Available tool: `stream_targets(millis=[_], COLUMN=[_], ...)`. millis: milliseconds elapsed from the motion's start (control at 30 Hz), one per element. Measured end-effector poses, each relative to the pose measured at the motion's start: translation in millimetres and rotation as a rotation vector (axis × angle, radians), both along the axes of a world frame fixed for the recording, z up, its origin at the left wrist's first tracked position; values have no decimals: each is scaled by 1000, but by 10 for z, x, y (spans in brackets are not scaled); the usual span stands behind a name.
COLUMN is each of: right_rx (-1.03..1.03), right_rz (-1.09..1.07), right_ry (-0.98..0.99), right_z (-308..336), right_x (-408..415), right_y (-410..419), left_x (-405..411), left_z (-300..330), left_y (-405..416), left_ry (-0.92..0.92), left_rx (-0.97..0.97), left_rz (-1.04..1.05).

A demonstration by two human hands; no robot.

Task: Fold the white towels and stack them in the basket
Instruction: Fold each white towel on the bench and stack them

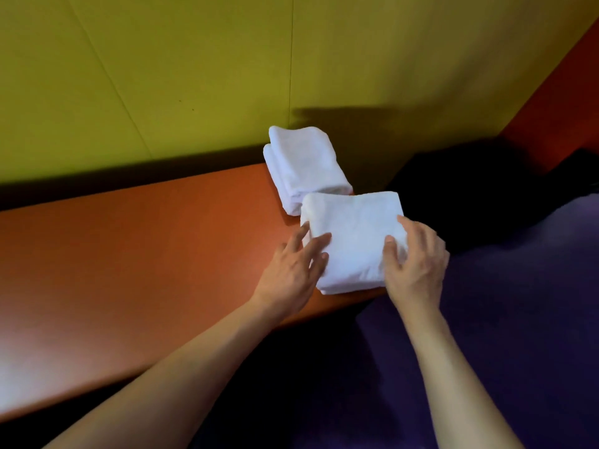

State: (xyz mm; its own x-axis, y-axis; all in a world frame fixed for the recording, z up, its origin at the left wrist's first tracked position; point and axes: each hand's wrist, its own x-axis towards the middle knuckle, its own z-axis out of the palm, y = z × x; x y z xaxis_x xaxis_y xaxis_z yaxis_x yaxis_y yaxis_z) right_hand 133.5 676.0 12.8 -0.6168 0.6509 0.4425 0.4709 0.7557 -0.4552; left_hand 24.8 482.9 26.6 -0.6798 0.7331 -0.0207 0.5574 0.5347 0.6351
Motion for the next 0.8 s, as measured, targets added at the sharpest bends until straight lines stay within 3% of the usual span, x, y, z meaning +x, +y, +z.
stream_targets(millis=[67,167,433,800], right_rx=[72,2,-4,-46], right_rz=[122,156,226,550], right_ry=[-74,-231,-150,-90], right_z=[-65,-176,14,130], right_x=[13,19,-144,-567], right_y=[-113,-195,-568,-2042], left_x=[27,41,61,129], left_z=[17,23,162,270], left_y=[0,-29,-551,-2122], left_ry=[26,69,339,468], left_rx=[-49,-117,-204,-267], left_rz=[-15,-38,-6,246])
